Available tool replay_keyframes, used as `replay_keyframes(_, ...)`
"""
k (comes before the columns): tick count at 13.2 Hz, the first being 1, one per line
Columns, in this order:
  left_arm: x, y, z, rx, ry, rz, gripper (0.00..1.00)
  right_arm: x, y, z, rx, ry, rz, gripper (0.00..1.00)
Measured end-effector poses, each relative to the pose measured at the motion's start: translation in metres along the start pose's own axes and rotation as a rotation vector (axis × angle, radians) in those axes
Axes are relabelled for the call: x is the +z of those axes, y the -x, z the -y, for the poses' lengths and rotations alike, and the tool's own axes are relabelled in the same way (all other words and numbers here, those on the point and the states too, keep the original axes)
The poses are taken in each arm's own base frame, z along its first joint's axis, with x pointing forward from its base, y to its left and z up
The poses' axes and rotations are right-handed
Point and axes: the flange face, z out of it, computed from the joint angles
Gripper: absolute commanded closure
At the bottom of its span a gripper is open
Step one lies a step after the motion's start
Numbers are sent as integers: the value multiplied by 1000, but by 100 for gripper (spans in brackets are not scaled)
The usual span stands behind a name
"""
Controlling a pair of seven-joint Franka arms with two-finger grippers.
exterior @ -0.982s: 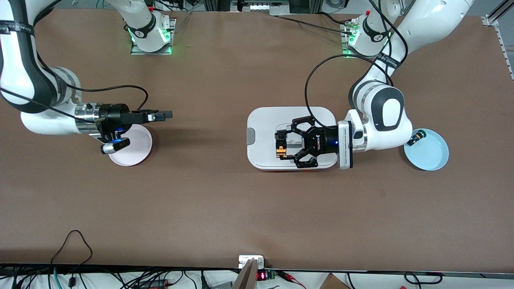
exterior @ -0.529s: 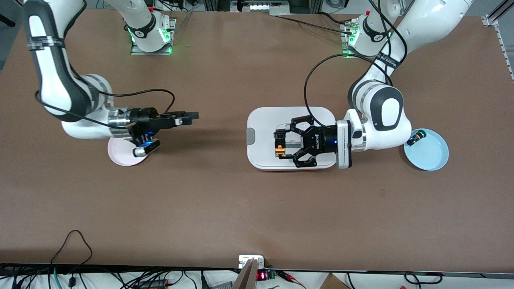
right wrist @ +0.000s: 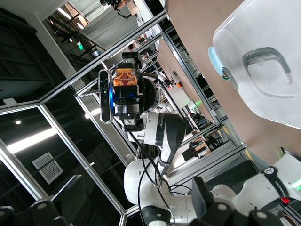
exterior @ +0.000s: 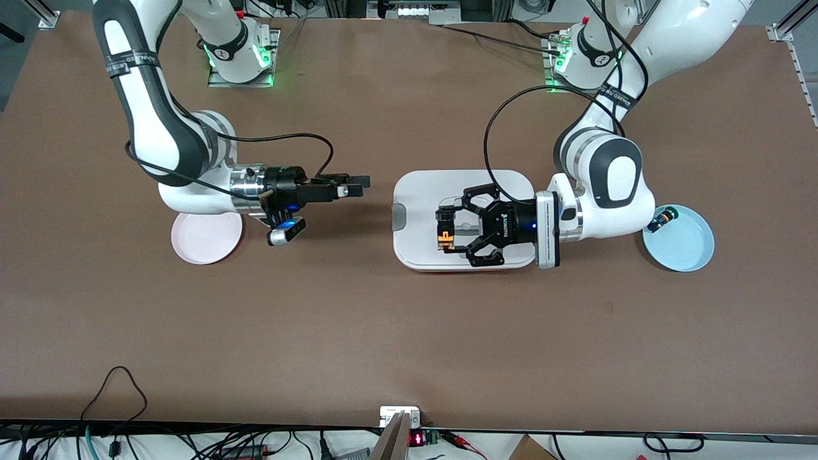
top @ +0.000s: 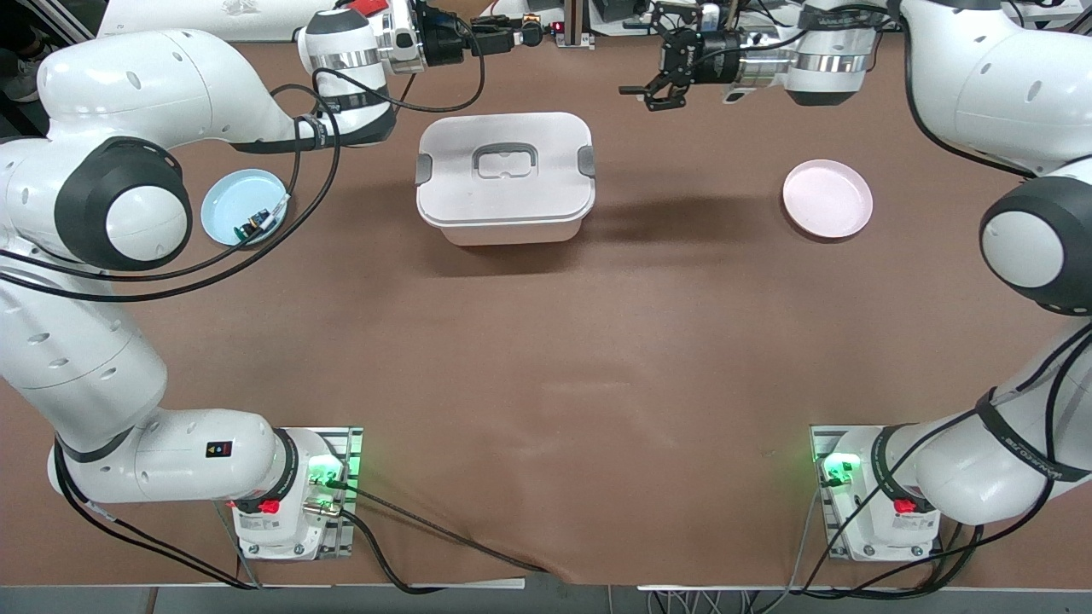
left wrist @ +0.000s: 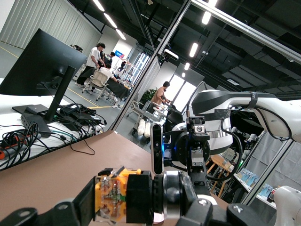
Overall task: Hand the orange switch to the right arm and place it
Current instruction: 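Bring the right gripper toward the switch held by the left gripper, then close the right gripper on the orange switch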
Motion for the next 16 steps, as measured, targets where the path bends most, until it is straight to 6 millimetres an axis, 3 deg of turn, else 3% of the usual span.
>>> replay_keyframes(7, 11, 3, -7, -1, 18, 8, 90, 66, -30, -9, 2, -31, -19, 0)
replay_keyframes(16, 12, 5, -7, -4, 19, 10, 91, 88, -43, 9, -35, -58, -87, 0)
